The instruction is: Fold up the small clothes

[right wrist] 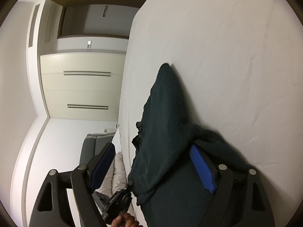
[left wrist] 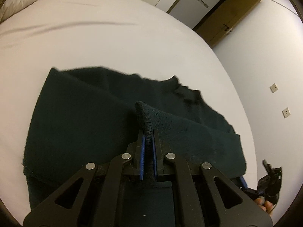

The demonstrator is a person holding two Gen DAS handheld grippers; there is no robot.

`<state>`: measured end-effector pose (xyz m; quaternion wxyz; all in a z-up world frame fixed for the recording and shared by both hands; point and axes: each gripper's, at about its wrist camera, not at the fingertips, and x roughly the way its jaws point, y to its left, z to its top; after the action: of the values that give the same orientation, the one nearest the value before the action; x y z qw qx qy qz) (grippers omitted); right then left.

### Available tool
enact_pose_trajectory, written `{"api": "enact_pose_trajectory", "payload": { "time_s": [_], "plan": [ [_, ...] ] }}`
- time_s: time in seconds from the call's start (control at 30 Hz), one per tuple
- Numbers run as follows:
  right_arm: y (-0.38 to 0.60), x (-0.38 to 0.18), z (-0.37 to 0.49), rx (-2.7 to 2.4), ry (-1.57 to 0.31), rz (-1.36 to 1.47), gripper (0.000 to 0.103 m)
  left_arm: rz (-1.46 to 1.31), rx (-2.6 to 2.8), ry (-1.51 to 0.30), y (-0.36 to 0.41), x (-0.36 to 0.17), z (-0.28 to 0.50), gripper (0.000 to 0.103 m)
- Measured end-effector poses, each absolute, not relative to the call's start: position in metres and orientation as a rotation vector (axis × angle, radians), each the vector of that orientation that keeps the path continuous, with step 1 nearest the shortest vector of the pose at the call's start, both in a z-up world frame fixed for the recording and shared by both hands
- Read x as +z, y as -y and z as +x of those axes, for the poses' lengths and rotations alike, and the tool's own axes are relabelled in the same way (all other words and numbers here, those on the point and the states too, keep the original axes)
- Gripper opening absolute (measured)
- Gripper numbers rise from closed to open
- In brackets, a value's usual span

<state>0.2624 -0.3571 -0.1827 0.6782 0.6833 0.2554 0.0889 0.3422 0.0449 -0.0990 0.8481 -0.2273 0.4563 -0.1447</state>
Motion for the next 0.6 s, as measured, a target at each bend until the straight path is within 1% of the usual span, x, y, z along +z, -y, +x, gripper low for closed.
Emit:
{"api": "enact_pose_trajectory", "payload": {
  "time_s": [0.17,0.23,0.37,0.43,0.5,0.6],
  "plan": [
    [0.345,-0.185,0.283,0.235,-0.597,1.549,0.086,-0.418,-0.325,-1.004,-0.029,-0.117,0.341,0.006],
    [0.350,-0.189,0.289,0.232,-0.563,1.573,0.086,-0.429,-0.322,-1.004,-0.030,-0.119,0.342,0.006],
    [0.375,-0.200,0.285,0.188,-0.463,1.664,0.081,-0.448,-0.316,-1.009,-0.038,-0.122,0.340,0.006],
    [0.380,-0.210,0.283,0.205,-0.437,1.721,0.077,-0.448,-0.317,-1.013,-0.037,-0.126,0.341,0.006],
    [0.384,-0.215,0.278,0.220,-0.412,1.727,0.068,-0.450,-0.317,-1.012,-0.037,-0.127,0.338,0.006],
    [0.386,-0.225,0.271,0.257,-0.352,1.773,0.062,-0.452,-0.323,-1.011,-0.039,-0.128,0.337,0.008]
  ]
}}
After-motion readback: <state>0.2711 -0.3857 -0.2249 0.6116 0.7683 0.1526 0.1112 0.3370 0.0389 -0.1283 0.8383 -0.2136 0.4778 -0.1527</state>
